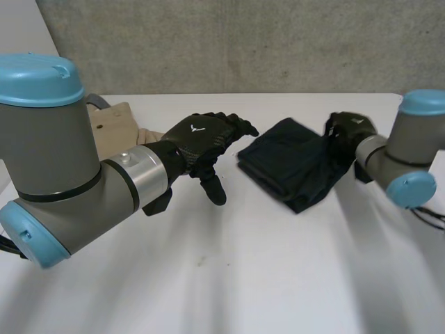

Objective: Fold the laundry.

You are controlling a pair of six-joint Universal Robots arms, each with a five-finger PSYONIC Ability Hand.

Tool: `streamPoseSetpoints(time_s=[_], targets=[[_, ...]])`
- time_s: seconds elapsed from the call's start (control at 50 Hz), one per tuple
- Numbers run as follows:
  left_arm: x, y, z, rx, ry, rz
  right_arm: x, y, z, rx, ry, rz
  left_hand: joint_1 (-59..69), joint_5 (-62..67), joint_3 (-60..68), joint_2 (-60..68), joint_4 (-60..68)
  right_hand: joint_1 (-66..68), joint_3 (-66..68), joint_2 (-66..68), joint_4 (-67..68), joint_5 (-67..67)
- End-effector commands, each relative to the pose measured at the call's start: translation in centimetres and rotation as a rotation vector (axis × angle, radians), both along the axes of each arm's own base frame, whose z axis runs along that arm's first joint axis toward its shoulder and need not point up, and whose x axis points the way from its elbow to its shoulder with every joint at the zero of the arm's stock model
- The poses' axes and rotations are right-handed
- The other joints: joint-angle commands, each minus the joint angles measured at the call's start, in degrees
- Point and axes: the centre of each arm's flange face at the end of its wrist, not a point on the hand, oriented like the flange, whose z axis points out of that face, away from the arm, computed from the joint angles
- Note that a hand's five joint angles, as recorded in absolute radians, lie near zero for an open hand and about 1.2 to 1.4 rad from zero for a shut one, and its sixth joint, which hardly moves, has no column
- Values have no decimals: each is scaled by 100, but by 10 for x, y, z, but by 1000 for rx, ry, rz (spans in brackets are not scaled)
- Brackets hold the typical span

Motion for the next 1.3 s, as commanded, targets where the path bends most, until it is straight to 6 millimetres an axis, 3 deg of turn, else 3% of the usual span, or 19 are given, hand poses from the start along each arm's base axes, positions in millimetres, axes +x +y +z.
streamPoseSetpoints(time_s=[0.02,0.16,0.18,0.34,0.48,0.52,0.64,0.7,0.78,0.84,0.9,0.92,1.0,1.06,1.08,1.14,1.16,1.28,1.3], targets=[[0,0,-1,3,-2,2,-83,-69,-5,-58,48,-238,-184,-68,-146,-112,-89,2567,1347,1285,1184,1747],[0,-1,-4,16,0,4,-142,-90,-4,-110,60,-372,-184,-68,-146,-112,-89,2567,1347,1285,1184,1747],[0,-1,-5,20,-1,6,-161,-94,-4,-122,65,-410,-184,-68,-146,-112,-89,2567,1347,1285,1184,1747],[-1,-2,-6,31,4,7,-222,-106,-2,-181,88,-464,-167,-51,-130,-95,-72,2567,1347,1285,1184,1747],[-1,-3,-8,33,2,8,-228,-108,-11,-175,79,-406,-167,-51,-130,-95,-72,2567,1347,1285,1184,1747],[-1,-3,-9,34,1,8,-235,-108,-12,-172,83,-419,-167,-51,-130,-95,-72,-4157,-5377,-5439,-5540,-4978],[-1,-5,-7,17,8,20,-238,-103,-15,-135,180,-395,-268,-152,-230,-196,-173,-4433,-5653,-5715,-5816,-5253],[0,-13,-3,-26,27,63,-233,-91,-14,-50,318,-362,-357,-241,-319,-285,-262,-4433,-5653,-5715,-5816,-5253],[9,-36,9,-132,69,167,-241,-70,-2,81,530,-375,-352,-236,-315,-280,-258,-4433,-5653,-5715,-5816,-5253],[13,-49,12,-170,85,197,-242,-59,4,130,549,-404,-235,-119,-197,-162,-140,-4433,-5653,-5715,-5816,-5253],[26,-72,16,-209,90,252,-237,-52,26,102,548,-398,-218,-102,-180,-145,-123,-4433,-5653,-5715,-5816,-5253],[31,-79,17,-218,89,269,-233,-46,45,58,545,-393,-201,-85,-163,-129,-106,-4433,-5653,-5715,-5816,-5253],[50,-114,5,-229,50,328,-216,-26,82,-48,550,-351,-201,-85,-163,-128,-106,-4433,-5653,-5715,-5816,-5253],[65,-140,-6,-259,-4,366,-195,-14,91,-104,545,-307,-201,-85,-163,-128,-106,-4433,-5653,-5715,-5816,-5253],[70,-147,-9,-268,-18,380,-177,-6,93,-139,541,-269,-201,-85,-163,-128,-106,-4433,-5653,-5715,-5816,-5253],[97,-180,-25,-306,-75,449,-150,9,93,-181,533,-205,-201,-85,-163,-128,-106,-4433,-5653,-5715,-5816,-5253],[109,-194,-32,-327,-96,475,-131,21,93,-210,525,-156,-201,-85,-163,-128,-106,-4433,-5653,-5715,-5816,-5253],[150,-234,-67,-378,-165,548,-77,75,101,-315,495,10,-201,-85,-163,-128,-106,-4433,-5653,-5715,-5816,-5253],[155,-238,-73,-383,-176,554,-62,92,102,-342,483,61,-201,-85,-163,-128,-106,-4433,-5653,-5715,-5816,-5253]])
